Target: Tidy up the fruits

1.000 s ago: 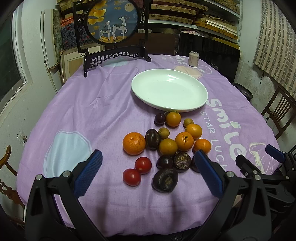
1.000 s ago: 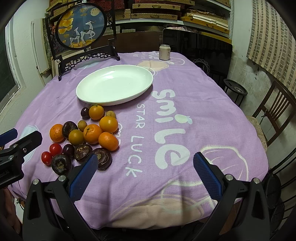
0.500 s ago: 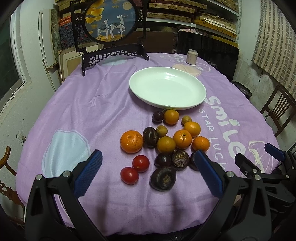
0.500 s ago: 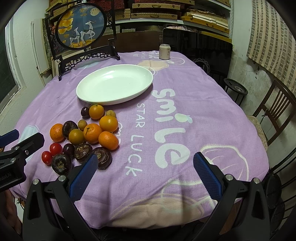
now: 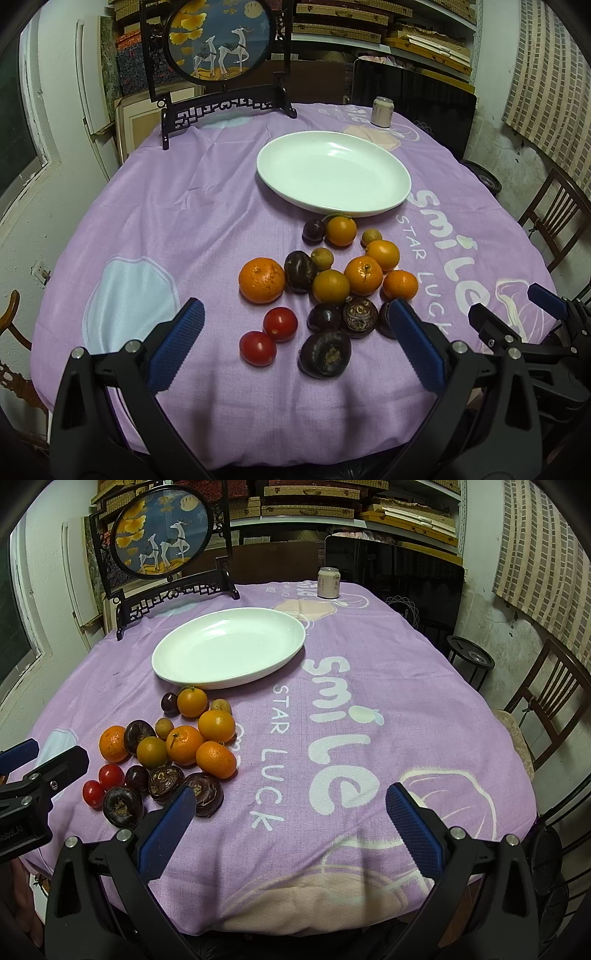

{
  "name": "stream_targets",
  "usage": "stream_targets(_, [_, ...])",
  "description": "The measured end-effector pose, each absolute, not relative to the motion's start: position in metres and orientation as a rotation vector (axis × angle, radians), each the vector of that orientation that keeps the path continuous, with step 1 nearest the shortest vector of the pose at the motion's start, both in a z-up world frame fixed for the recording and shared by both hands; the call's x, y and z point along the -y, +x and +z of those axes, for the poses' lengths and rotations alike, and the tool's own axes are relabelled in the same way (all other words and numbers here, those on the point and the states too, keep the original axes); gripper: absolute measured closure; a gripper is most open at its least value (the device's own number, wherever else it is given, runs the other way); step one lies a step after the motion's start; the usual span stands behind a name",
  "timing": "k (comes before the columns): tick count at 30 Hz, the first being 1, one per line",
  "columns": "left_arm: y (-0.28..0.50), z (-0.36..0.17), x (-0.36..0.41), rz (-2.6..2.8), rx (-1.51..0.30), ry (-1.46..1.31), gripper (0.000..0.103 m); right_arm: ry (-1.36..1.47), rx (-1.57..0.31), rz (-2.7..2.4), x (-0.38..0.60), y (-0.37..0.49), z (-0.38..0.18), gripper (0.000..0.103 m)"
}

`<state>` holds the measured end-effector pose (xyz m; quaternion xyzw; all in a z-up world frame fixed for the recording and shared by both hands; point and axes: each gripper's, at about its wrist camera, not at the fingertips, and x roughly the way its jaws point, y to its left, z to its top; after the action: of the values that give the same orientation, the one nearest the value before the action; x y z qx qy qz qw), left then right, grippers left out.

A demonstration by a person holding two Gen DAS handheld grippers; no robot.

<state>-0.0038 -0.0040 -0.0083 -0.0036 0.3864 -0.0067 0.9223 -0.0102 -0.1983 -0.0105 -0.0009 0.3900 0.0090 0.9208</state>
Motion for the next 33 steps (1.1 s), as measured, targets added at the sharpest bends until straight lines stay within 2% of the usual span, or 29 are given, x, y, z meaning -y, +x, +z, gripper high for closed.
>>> stream_targets(33, [-0.0077, -0.0104, 0.0073, -0.013, -0.802, -0.011, 0.002, -0.002, -0.804, 0.019, 0.1998, -0.0107, -0.0092, 0.001])
